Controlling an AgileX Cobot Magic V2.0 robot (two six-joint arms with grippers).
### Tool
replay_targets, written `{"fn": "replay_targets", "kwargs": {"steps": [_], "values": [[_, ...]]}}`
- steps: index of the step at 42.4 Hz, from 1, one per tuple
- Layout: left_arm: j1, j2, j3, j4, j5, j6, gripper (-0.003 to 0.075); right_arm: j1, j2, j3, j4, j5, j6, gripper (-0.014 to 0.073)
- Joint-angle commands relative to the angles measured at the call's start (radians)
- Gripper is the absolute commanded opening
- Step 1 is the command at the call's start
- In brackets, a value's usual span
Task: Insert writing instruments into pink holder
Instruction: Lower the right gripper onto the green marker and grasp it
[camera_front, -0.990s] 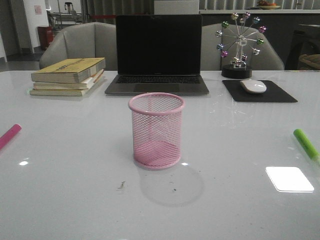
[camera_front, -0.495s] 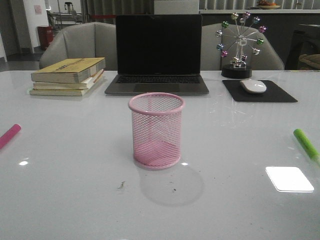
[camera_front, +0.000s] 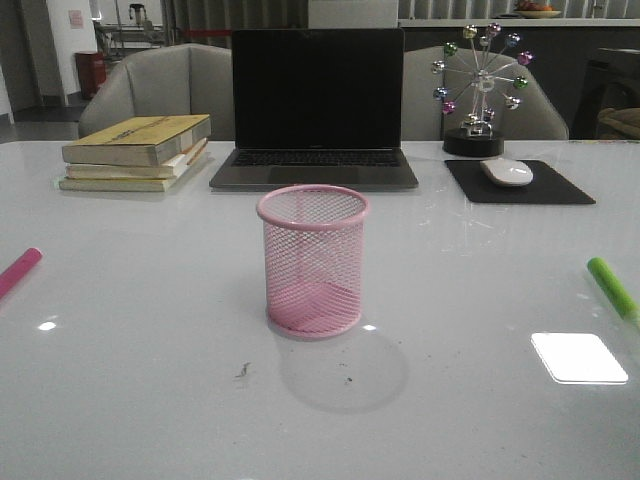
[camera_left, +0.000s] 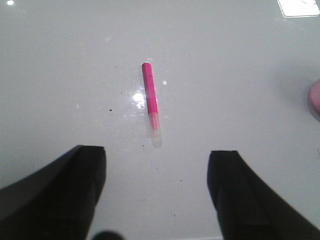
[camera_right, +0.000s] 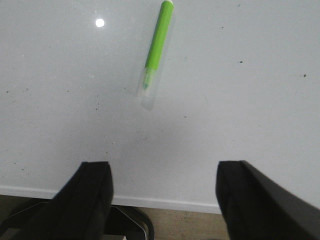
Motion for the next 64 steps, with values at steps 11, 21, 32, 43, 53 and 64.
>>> {"fn": "replay_targets", "kwargs": {"steps": [11,21,32,43,53,64], "values": [[-0.181,0.000,-0.027,-0.019,-0.100,0.000,0.0580,-0.005,0.334,-0.171,0.029,-0.105,-0.010,0.0594],[-0.254,0.000,-0.027,-0.017,-0.109,0.000,0.0580,-0.005,0.587,-0.351,0.029,-0.114,-0.010,0.0538],[-0.254,0.000,-0.027,-0.017,-0.109,0.000,0.0580,-0.005,0.834,-0.536,0.034,-0.095,-0.008,0.0519],[-0.254,0.000,-0.027,-0.017,-0.109,0.000,0.0580,-0.005,0.985,-0.650,0.032,-0.079,-0.008,0.0519],[-0.254,0.000,-0.027,-0.017,-0.110,0.000,0.0580,-0.005,1.049,-0.695,0.032,-0.064,-0.008,0.0519],[-0.254,0.000,-0.027,-0.017,-0.110,0.000,0.0580,-0.005,1.076,-0.696,0.032,-0.058,-0.008,0.0506]]}}
